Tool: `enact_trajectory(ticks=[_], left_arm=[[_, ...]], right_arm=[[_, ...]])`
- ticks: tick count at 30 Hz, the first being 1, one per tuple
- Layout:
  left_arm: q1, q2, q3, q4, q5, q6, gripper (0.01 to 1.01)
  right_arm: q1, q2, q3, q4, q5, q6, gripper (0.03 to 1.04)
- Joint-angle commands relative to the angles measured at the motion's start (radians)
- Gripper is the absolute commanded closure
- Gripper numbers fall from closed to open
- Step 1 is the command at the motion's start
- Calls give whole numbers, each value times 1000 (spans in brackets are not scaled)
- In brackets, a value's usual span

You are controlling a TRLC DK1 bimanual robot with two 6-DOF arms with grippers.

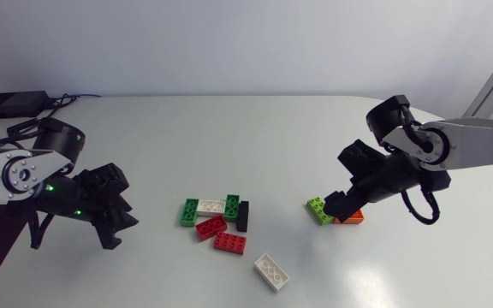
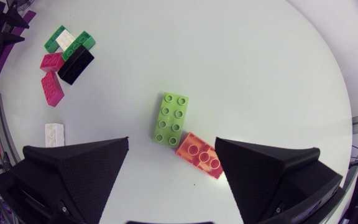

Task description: Sort duplo bricks by size, large to the right and small to the left

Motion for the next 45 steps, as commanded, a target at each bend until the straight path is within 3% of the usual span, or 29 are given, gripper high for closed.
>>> enact_trajectory(ticks=[1,4,8,14,19,26,45], left_arm=[[-8,15,48,-22,17,205,859],[-27,34,84,-50,17,320,875],[-77,132,184,-147,15,390,903],[-126,356,327,-320,-6,442,933],[-135,465,410,-357,-6,475,948],[-162,563,519,-366,-6,482,956],[-336,716,686,-383,-5,418,956]], right_arm=[[6,-11,-28,-15,-6,13,61],[10,-14,-35,-15,-4,16,61],[10,-17,-46,-15,-4,21,61],[10,-58,-38,-32,-4,36,61],[-17,-118,-11,-37,4,72,61],[-49,-129,1,-66,5,70,61],[-154,-199,-48,-83,-1,18,61]])
